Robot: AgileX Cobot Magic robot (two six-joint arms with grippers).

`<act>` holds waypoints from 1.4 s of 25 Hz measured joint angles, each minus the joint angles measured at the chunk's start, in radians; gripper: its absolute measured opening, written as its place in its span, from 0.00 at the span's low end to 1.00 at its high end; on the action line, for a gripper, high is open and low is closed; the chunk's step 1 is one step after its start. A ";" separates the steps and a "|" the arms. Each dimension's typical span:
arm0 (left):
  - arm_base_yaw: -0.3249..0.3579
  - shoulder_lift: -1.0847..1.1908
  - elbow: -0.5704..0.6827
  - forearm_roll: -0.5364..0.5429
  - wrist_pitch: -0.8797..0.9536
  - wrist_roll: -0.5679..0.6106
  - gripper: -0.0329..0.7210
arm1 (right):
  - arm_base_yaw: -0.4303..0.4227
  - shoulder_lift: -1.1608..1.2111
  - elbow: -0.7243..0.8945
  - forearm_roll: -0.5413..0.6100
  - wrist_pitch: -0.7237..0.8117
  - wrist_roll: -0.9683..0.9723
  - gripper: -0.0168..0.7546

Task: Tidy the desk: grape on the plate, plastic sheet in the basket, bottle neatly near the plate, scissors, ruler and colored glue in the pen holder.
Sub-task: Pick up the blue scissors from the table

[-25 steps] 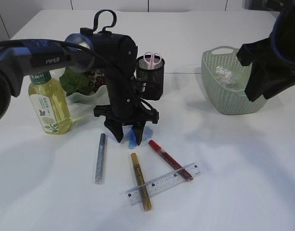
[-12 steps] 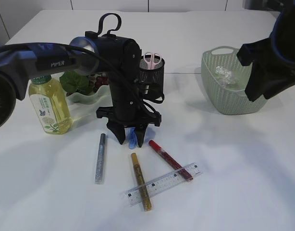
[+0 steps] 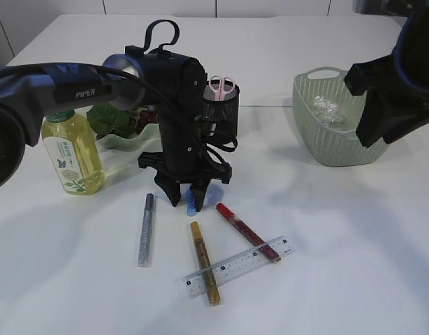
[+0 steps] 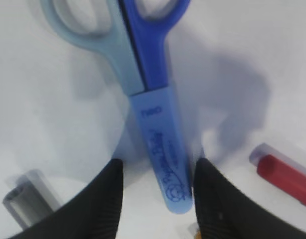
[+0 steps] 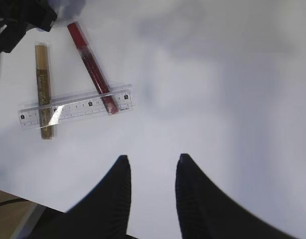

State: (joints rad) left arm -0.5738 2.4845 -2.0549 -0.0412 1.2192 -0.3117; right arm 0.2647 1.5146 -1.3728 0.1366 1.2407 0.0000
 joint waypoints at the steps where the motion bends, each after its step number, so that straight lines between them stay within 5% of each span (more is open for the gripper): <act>1: -0.002 0.002 -0.002 0.004 0.000 0.000 0.50 | 0.000 0.000 0.000 0.000 0.000 0.000 0.36; 15: -0.002 0.010 -0.010 0.021 -0.002 0.000 0.48 | 0.000 0.000 0.000 0.000 0.000 0.000 0.36; 35: -0.002 0.010 -0.010 0.032 0.003 0.000 0.28 | 0.000 0.000 0.000 0.000 0.000 0.000 0.36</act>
State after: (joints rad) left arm -0.5753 2.4942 -2.0647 -0.0095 1.2224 -0.3117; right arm 0.2647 1.5146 -1.3728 0.1366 1.2407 0.0000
